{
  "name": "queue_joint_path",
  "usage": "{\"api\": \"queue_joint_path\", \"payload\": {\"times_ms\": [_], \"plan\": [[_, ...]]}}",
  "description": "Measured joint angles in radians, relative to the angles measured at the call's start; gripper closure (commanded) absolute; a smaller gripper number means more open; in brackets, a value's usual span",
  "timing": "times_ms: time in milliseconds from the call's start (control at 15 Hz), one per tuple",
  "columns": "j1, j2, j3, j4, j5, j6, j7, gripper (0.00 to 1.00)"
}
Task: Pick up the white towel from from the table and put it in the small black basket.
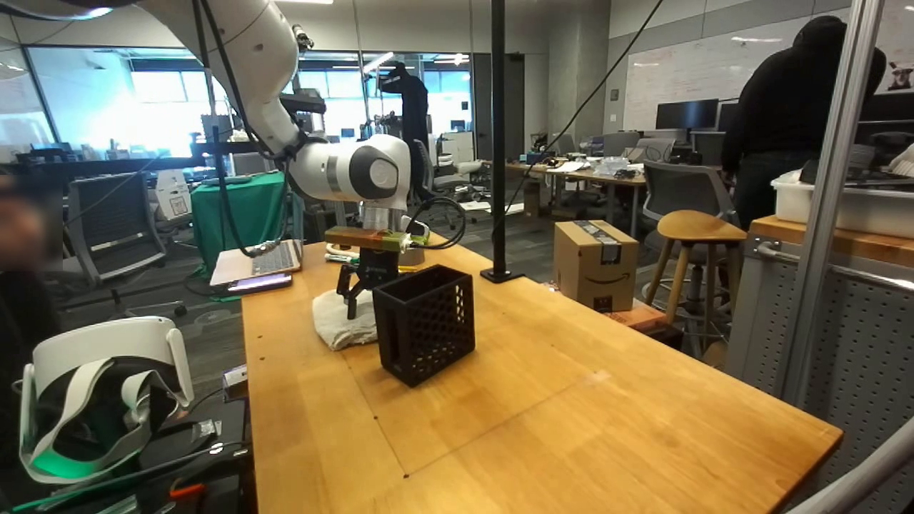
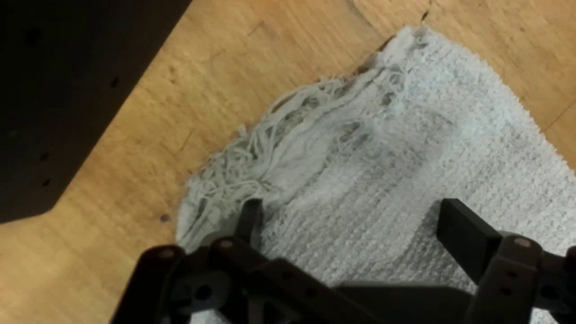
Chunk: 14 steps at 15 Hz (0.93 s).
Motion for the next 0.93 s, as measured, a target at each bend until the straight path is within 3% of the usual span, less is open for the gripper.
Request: {"api": "queue_joint_path", "payload": {"times_ms": [467,933], "plan": [[0.003,-0.002,0.034,0.004,0.068,-0.058,0.007,0.0],[0.027,-0.058,0.038,0.013,0.065,0.018,0.077,0.0]]}}
